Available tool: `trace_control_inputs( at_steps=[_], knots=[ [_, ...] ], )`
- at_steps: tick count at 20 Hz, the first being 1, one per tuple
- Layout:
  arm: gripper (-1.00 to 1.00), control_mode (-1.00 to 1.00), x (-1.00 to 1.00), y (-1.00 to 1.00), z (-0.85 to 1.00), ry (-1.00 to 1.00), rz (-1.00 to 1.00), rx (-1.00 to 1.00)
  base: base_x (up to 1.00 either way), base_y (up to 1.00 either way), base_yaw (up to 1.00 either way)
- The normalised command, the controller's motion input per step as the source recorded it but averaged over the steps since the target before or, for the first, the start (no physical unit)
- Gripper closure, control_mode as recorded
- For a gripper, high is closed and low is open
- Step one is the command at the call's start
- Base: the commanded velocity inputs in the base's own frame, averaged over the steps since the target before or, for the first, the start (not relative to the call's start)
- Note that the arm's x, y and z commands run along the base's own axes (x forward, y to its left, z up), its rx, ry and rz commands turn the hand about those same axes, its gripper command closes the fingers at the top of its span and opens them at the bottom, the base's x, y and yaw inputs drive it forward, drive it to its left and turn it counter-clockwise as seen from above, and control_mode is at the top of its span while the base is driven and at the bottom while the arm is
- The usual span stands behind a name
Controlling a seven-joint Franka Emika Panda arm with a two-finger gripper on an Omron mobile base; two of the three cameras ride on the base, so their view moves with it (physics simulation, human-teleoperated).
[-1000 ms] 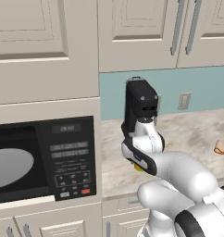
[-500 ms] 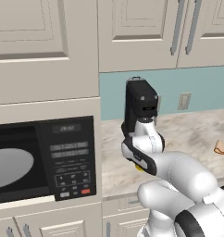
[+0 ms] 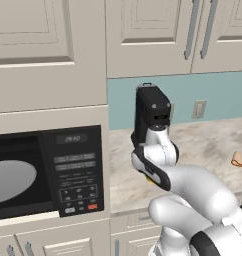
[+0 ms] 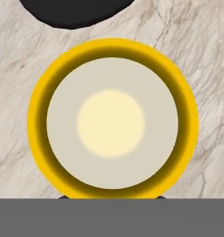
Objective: Pick the mug from the counter and place it inside the microwave. Then close the microwave.
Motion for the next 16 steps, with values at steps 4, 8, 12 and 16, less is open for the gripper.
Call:
trace_control_inputs(
  at_steps=[4, 8, 12, 16],
  knots=[
    [1.00, -1.00, -0.20, -0.08, 0.63, -0.09, 0.20, 0.03, 0.00, 0.00, 0.00],
    [1.00, -1.00, -0.25, -0.16, 0.77, -0.03, 0.24, 0.00, 0.00, 0.00, 0.00],
    [1.00, -1.00, -0.16, -0.19, 0.61, 0.00, 0.29, 0.00, 0.00, 0.00, 0.00],
    [1.00, -1.00, -0.51, -0.01, 0.45, 0.00, 0.26, 0.00, 0.00, 0.00, 0.00]
  ],
)
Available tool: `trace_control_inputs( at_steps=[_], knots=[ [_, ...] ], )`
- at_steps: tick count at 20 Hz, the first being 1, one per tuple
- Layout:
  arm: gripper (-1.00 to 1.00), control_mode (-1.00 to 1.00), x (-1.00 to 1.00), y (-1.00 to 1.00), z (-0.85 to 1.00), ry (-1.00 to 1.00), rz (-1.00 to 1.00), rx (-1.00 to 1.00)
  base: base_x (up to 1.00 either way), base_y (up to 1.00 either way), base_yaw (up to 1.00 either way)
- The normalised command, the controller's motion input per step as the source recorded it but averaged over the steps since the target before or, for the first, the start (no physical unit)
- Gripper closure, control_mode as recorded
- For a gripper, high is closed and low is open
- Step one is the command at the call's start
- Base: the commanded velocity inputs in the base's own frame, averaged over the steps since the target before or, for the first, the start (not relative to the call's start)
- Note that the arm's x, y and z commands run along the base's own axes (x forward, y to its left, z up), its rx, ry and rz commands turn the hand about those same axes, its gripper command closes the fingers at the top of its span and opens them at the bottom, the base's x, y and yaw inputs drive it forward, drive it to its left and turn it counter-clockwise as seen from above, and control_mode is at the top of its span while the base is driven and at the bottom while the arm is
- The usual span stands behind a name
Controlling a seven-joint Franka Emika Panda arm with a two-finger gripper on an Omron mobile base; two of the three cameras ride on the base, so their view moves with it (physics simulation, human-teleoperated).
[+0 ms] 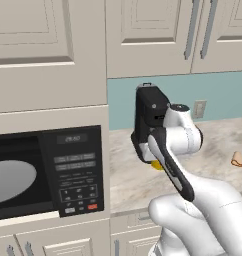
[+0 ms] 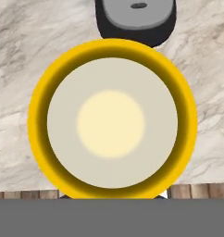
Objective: Pick the mug from the counter and place it inside the microwave. Then close the microwave.
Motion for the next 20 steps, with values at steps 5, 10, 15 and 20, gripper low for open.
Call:
trace_control_inputs(
  at_steps=[5, 10, 15, 20],
  knots=[
    [1.00, -1.00, -0.75, 0.00, 0.32, -0.05, 0.19, 0.00, 0.00, 0.00, 0.00],
    [1.00, -1.00, -0.67, -0.03, 0.30, -0.09, 0.04, 0.00, 0.00, 0.00, 0.00],
    [1.00, -1.00, -0.39, -0.10, 0.45, -0.16, 0.00, -0.01, 0.00, 0.00, 0.00],
    [1.00, -1.00, -0.29, -0.02, 0.58, -0.10, 0.00, 0.00, 0.00, 0.00, 0.00]
  ],
)
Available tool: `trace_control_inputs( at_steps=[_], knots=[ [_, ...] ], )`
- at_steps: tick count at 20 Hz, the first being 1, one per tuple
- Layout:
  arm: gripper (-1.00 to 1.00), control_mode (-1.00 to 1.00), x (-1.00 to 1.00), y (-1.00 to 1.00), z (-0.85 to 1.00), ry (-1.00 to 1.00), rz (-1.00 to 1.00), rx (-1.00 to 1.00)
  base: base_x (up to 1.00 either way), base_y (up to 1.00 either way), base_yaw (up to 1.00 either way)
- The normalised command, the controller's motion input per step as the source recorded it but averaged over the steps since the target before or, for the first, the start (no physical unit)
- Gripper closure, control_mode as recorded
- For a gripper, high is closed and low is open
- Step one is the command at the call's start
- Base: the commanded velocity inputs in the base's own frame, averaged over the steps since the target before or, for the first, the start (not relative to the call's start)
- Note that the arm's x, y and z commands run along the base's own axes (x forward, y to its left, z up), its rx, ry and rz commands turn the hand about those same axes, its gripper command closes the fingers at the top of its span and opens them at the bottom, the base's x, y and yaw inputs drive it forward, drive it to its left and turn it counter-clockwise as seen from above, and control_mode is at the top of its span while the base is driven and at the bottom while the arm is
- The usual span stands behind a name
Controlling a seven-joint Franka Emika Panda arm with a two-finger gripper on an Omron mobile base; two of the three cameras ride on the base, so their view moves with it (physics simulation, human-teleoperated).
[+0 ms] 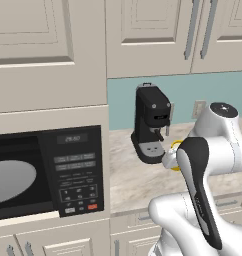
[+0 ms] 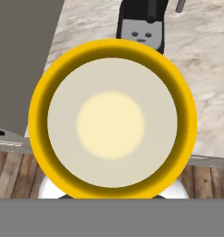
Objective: Pick the mug from the counter and place it inside the microwave. Then close the microwave.
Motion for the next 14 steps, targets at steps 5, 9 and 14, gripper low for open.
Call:
trace_control_inputs(
  at_steps=[5, 9, 14],
  knots=[
    [1.00, -1.00, -0.25, 0.00, 0.37, -0.01, 0.00, 0.00, 0.00, 0.00, 0.00],
    [1.00, -1.00, -0.06, 0.00, 0.00, -0.02, 0.00, 0.00, 0.00, 0.00, 0.00],
    [1.00, -1.00, 0.00, 0.00, 0.00, 0.00, 0.00, 0.00, 0.00, 0.00, 0.00]
  ],
)
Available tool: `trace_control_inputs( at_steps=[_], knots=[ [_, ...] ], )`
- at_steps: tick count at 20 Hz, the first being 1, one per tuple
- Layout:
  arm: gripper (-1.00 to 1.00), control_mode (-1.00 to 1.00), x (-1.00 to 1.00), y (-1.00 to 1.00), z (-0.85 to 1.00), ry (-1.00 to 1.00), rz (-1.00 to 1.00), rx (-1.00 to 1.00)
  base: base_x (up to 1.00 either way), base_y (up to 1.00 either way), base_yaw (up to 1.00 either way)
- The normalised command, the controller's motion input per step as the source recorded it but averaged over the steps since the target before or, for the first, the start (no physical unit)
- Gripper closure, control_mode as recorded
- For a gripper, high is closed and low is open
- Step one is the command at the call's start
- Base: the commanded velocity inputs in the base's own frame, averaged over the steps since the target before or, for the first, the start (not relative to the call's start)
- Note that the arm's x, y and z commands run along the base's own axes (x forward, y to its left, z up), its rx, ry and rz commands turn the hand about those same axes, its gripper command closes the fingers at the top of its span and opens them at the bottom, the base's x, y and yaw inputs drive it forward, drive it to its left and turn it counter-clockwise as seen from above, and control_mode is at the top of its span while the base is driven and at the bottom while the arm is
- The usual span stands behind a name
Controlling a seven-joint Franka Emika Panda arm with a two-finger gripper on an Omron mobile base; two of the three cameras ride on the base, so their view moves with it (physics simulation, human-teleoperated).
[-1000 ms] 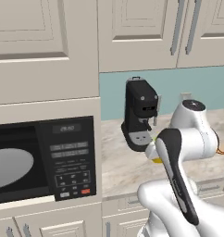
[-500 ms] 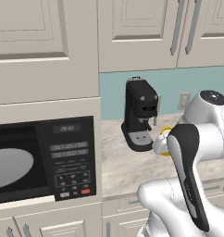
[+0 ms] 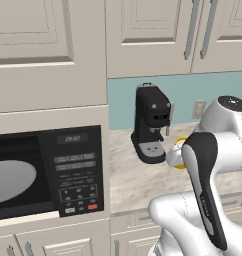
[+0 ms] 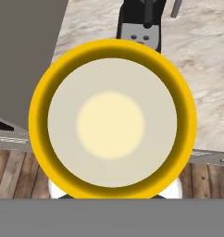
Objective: Pick the mug from the counter and place it inside the microwave. Then close the microwave.
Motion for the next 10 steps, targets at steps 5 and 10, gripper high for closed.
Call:
trace_control_inputs(
  at_steps=[5, 10],
  knots=[
    [1.00, 1.00, 0.00, 0.00, 0.00, 0.00, 0.00, 0.00, 0.00, 0.00, 0.00],
    [1.00, 1.00, 0.00, 0.00, 0.00, 0.00, 0.00, 0.00, -0.37, 0.00, -0.01]
  ],
)
